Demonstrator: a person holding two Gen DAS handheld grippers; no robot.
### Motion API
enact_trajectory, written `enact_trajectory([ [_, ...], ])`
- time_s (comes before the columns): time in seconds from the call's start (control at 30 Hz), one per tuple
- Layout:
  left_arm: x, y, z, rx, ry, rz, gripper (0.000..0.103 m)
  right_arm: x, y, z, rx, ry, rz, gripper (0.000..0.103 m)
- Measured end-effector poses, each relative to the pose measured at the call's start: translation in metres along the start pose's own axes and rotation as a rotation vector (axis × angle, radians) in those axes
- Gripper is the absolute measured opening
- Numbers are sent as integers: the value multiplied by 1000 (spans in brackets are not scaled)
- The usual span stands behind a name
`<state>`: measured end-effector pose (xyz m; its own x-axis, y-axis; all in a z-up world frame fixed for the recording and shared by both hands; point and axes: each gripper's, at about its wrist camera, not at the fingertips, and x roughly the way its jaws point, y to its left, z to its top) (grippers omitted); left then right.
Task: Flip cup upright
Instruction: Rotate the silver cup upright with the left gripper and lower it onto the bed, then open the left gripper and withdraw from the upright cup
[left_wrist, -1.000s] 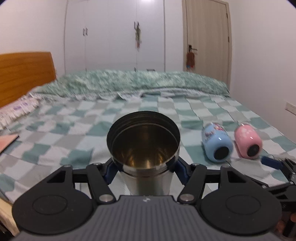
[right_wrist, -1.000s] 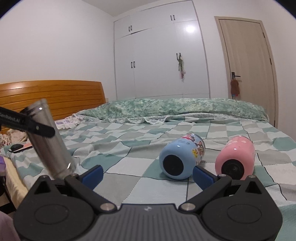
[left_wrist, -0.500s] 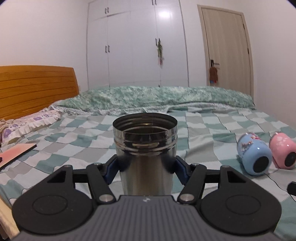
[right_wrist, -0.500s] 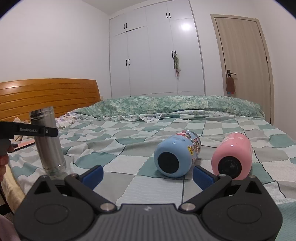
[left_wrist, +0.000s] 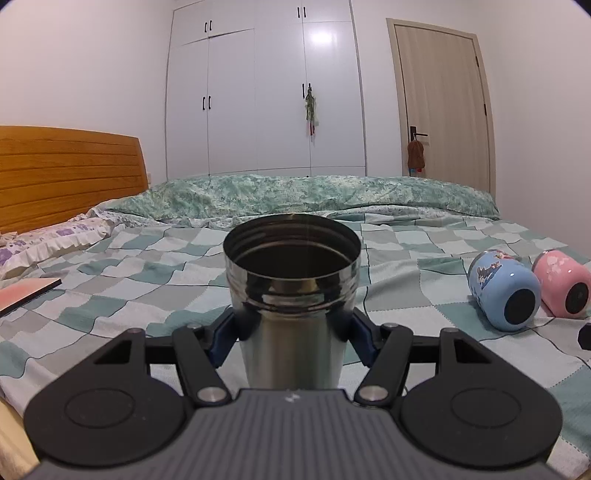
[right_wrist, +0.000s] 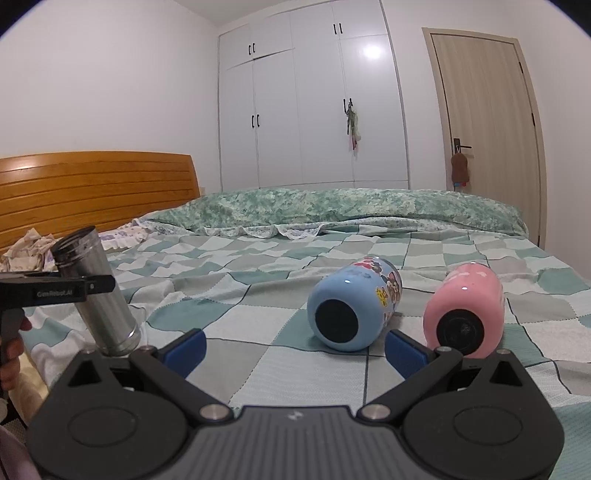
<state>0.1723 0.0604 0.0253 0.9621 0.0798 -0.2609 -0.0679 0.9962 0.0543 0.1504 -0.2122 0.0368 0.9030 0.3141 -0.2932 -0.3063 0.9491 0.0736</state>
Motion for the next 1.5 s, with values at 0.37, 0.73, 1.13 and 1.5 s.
enact_trajectory([
  [0.37, -30, 3, 15, -28, -72, 76, 103, -9, 2, 1, -12, -39, -16, 103],
  [0.73, -118, -31, 7, -10, -134, -66, 103, -78, 6, -5, -36, -84, -107, 103],
  [1.13, -147, -70, -59, 4, -153, -49, 103, -138, 7, -31, -72, -131, -191, 103],
  [1.5, -148, -67, -61, 10, -167, -28, 103, -141, -1, -34, -33, -152, -223, 103],
])
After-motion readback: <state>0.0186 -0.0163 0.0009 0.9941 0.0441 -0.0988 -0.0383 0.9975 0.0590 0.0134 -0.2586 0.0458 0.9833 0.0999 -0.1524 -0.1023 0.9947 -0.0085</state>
